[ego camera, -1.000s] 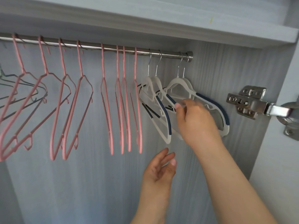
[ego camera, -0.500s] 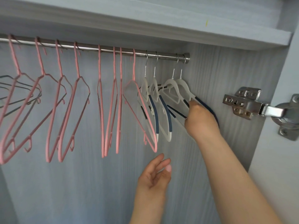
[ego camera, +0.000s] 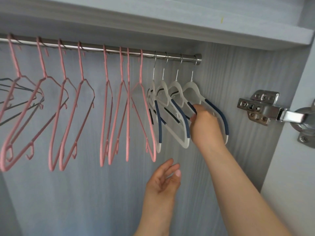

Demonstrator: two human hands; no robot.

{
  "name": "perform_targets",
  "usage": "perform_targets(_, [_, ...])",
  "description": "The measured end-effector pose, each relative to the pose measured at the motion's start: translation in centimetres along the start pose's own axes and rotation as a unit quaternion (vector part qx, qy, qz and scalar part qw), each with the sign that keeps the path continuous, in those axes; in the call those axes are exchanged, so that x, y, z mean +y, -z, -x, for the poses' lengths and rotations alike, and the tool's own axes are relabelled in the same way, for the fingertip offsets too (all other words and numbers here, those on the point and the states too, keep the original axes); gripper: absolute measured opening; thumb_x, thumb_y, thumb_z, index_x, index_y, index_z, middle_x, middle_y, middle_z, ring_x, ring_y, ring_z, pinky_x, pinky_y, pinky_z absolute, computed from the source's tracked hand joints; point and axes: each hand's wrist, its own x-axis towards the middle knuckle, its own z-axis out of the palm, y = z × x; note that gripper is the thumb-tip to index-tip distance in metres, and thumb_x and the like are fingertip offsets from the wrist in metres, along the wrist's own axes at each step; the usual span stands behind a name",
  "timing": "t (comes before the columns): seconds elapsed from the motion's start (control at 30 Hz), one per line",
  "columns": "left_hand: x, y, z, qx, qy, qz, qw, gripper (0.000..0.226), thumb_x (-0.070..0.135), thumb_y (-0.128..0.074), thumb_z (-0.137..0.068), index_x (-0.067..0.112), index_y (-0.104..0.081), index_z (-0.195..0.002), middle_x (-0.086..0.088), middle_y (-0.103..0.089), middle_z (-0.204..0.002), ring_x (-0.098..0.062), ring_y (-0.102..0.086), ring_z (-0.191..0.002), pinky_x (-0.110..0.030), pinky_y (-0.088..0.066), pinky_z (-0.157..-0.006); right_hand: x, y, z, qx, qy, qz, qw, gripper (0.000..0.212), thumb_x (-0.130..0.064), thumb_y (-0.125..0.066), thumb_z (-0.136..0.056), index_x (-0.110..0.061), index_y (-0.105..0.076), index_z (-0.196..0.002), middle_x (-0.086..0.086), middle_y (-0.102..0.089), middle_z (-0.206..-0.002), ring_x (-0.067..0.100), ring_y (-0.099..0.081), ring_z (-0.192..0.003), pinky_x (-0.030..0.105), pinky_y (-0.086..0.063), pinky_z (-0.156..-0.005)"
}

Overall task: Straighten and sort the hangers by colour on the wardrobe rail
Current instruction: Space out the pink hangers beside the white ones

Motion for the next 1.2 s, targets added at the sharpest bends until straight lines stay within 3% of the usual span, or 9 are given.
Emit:
perform_targets(0.17, [-0.1, 0.2, -0.1, 0.0, -0.004, 0.0, 1.0, 0.02, 0.013, -0.066, -0.08, 0.027, -0.063, -0.095, 0.019, -0.073, -0.087, -0.012, -0.064, -0.096, -0.034, -0.047, -0.095, 0.1, -0.2, 0.0, 0.02, 0.036, 0.016, 0.999, 0.029, -0.012, -0.039, -0.095, -0.004, -0.053, -0.119, 0.021, -0.058, -0.106, 0.034, -0.056, -0.094, 0.031, -0.039, -0.07])
perform_targets(0.23, [0.0, 0.3, -0.1, 0.001, -0.004, -0.009, 1.0, 0.025, 0.005, -0.06, -0.083, 0.028, -0.062, -0.094, 0.021, -0.073, -0.084, -0.007, -0.066, -0.09, -0.031, -0.049, -0.091, 0.0, 0.5, 0.1, 0.076, 0.071, 0.017, 0.994, 0.029, -0.018, -0.041, -0.095, 0.003, -0.059, -0.105, 0.025, -0.059, -0.102, 0.038, -0.054, -0.092, 0.032, -0.035, -0.069])
perform_targets(0.33, [-0.1, 0.6, -0.2, 0.004, 0.003, -0.02, 1.0, 0.027, 0.003, -0.059, -0.083, 0.028, -0.062, -0.093, 0.021, -0.073, -0.083, 0.001, -0.067, -0.08, -0.028, -0.05, -0.088, -0.8, 2.4, 0.7, 0.119, 0.1, -0.035, 0.987, 0.027, -0.013, -0.042, -0.093, 0.001, -0.062, -0.105, 0.022, -0.061, -0.1, 0.036, -0.055, -0.092, 0.032, -0.035, -0.072])
perform_targets(0.43, [-0.2, 0.6, -0.3, 0.007, 0.006, -0.022, 1.0, 0.027, 0.003, -0.06, -0.083, 0.029, -0.063, -0.092, 0.021, -0.073, -0.08, -0.004, -0.066, -0.089, -0.029, -0.05, -0.09, -1.6, 3.7, 1.5, 0.087, 0.1, -0.109, 0.985, 0.025, -0.016, -0.042, -0.094, -0.006, -0.063, -0.105, 0.008, -0.062, -0.102, 0.021, -0.054, -0.092, 0.019, -0.029, -0.068])
perform_targets(0.5, [-0.1, 0.5, -0.2, 0.003, 0.005, -0.021, 1.0, 0.027, 0.003, -0.06, -0.083, 0.029, -0.063, -0.093, 0.021, -0.073, -0.081, -0.009, -0.065, -0.096, -0.03, -0.049, -0.092, -2.1, 3.9, 1.9, 0.063, 0.093, -0.141, 0.984, 0.027, -0.02, -0.044, -0.094, -0.013, -0.062, -0.112, 0.002, -0.061, -0.108, 0.013, -0.054, -0.097, 0.015, -0.032, -0.077])
perform_targets(0.57, [-0.1, 0.6, -0.2, 0.0, 0.003, -0.019, 1.0, 0.025, 0.006, -0.063, -0.082, 0.029, -0.063, -0.094, 0.02, -0.073, -0.084, -0.011, -0.065, -0.097, -0.031, -0.049, -0.092, -2.2, 3.8, 1.9, 0.077, 0.098, -0.127, 0.984, 0.027, -0.017, -0.046, -0.093, -0.013, -0.061, -0.115, 0.004, -0.061, -0.115, 0.018, -0.054, -0.106, 0.02, -0.035, -0.085])
perform_targets(0.67, [-0.1, 0.8, -0.2, 0.0, 0.001, -0.019, 1.0, 0.021, 0.011, -0.065, -0.082, 0.029, -0.063, -0.095, 0.02, -0.073, -0.086, -0.009, -0.066, -0.093, -0.028, -0.051, -0.089, -1.5, 3.5, 1.0, 0.087, 0.092, -0.052, 0.991, 0.034, -0.006, -0.046, -0.089, -0.011, -0.058, -0.12, 0.011, -0.059, -0.121, 0.028, -0.053, -0.11, 0.025, -0.037, -0.084])
perform_targets(0.87, [0.1, 1.0, -0.1, -0.005, 0.002, -0.017, 1.0, 0.027, 0.002, -0.06, -0.082, 0.026, -0.063, -0.094, 0.02, -0.073, -0.08, -0.004, -0.066, -0.085, -0.02, -0.051, -0.082, -0.8, 1.6, -0.9, -0.102, -0.025, 0.013, 0.994, 0.053, -0.004, -0.039, -0.092, -0.024, -0.03, -0.14, 0.012, -0.055, -0.123, 0.027, -0.054, -0.103, 0.029, -0.04, -0.079])
perform_targets(1.2, [0.2, 1.5, 0.1, 0.004, 0.004, -0.01, 1.0, 0.026, 0.003, -0.059, -0.083, 0.026, -0.062, -0.094, 0.02, -0.073, -0.08, -0.001, -0.066, -0.082, -0.017, -0.052, -0.078, 0.1, 0.1, -1.3, -0.022, -0.005, -0.019, 1.0, 0.055, 0.006, -0.037, -0.086, -0.018, -0.041, -0.136, 0.017, -0.062, -0.103, 0.029, -0.058, -0.09, 0.029, -0.044, -0.073])
